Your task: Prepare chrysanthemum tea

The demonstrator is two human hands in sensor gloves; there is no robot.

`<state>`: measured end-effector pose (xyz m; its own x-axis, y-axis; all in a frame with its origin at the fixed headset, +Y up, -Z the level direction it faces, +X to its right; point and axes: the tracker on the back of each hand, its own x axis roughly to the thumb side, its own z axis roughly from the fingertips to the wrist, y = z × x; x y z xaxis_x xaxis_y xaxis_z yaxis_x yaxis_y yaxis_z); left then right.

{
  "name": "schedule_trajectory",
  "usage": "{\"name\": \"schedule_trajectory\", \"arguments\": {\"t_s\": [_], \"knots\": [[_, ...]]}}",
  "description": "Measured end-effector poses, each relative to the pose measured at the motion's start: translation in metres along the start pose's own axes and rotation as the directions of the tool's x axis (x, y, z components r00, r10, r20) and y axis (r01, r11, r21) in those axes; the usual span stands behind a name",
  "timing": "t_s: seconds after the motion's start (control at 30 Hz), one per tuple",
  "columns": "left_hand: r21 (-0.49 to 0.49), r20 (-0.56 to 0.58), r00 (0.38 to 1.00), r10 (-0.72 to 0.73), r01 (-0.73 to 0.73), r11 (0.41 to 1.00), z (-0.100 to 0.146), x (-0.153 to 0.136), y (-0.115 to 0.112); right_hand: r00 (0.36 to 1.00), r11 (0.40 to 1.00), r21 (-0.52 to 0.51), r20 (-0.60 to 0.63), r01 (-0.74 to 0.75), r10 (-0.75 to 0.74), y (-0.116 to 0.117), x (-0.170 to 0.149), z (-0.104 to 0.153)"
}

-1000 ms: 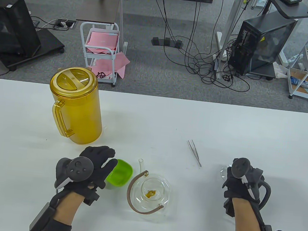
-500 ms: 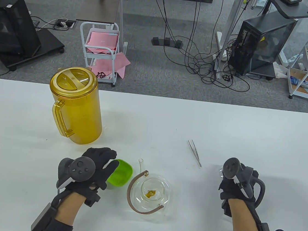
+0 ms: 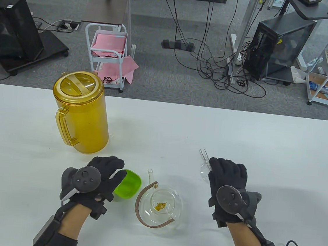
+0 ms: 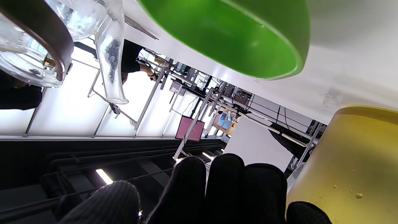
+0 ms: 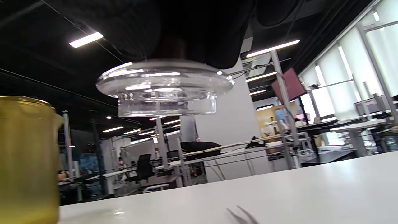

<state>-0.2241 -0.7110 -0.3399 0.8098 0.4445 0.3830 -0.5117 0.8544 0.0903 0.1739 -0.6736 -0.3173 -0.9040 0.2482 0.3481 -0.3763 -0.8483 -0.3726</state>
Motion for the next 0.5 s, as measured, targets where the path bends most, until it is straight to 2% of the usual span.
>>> {"name": "schedule_trajectory", "arguments": {"t_s": [0.13,0.33,0.5], "knots": [[-0.008,0.004,1.000,-0.004,0.004,1.000,0.000,0.001,-0.001,0.985,0.997,0.039,0.156,0.068,-0.073,0.007,0.033,0.008],[-0.003,0.010,1.000,0.005,-0.005,1.000,0.000,0.001,0.000,0.938,0.987,0.096,0.310,0.133,-0.156,0.009,0.074,0.023],[-0.014,0.010,1.000,-0.008,0.008,1.000,-0.001,0.001,-0.002,0.918,0.988,0.139,0.378,0.069,-0.117,0.023,0.094,0.032]]}}
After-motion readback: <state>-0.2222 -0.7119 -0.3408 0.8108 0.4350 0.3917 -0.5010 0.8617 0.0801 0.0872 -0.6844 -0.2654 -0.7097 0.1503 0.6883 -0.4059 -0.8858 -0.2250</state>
